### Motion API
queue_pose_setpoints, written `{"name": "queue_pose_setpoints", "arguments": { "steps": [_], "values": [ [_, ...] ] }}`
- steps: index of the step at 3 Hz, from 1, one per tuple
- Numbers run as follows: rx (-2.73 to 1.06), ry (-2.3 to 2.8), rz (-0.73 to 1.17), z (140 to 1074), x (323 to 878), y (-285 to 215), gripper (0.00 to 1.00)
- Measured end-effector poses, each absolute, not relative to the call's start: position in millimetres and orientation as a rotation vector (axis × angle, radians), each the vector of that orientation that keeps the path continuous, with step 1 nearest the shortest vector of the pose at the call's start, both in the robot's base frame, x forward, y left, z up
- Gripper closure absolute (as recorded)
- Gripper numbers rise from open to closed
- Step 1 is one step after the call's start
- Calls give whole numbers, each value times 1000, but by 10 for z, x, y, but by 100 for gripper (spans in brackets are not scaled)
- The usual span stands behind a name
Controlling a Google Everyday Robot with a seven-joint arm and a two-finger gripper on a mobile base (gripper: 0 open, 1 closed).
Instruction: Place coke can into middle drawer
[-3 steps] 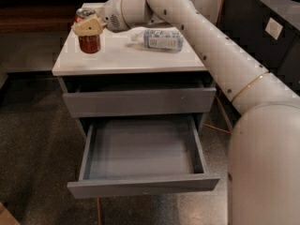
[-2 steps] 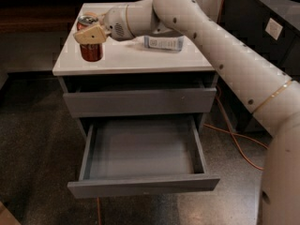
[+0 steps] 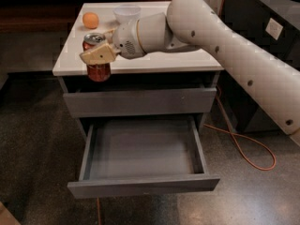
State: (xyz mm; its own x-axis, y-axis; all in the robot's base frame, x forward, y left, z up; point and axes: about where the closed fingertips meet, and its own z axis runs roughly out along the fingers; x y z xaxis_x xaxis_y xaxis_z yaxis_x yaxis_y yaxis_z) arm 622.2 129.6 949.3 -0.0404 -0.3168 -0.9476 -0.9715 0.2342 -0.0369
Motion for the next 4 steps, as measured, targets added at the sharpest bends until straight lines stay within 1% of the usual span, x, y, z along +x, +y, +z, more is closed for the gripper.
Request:
{"name": "queue_pose_setpoints", "arguments": {
  "steps": [1,3,4],
  "values": [
    [-1281,1613,876,9223,6055,1137,100],
    [-1334,1608,877,9026,5918,1064,100],
    [-1393,1595,891,8702,5752,930,100]
  ]
}}
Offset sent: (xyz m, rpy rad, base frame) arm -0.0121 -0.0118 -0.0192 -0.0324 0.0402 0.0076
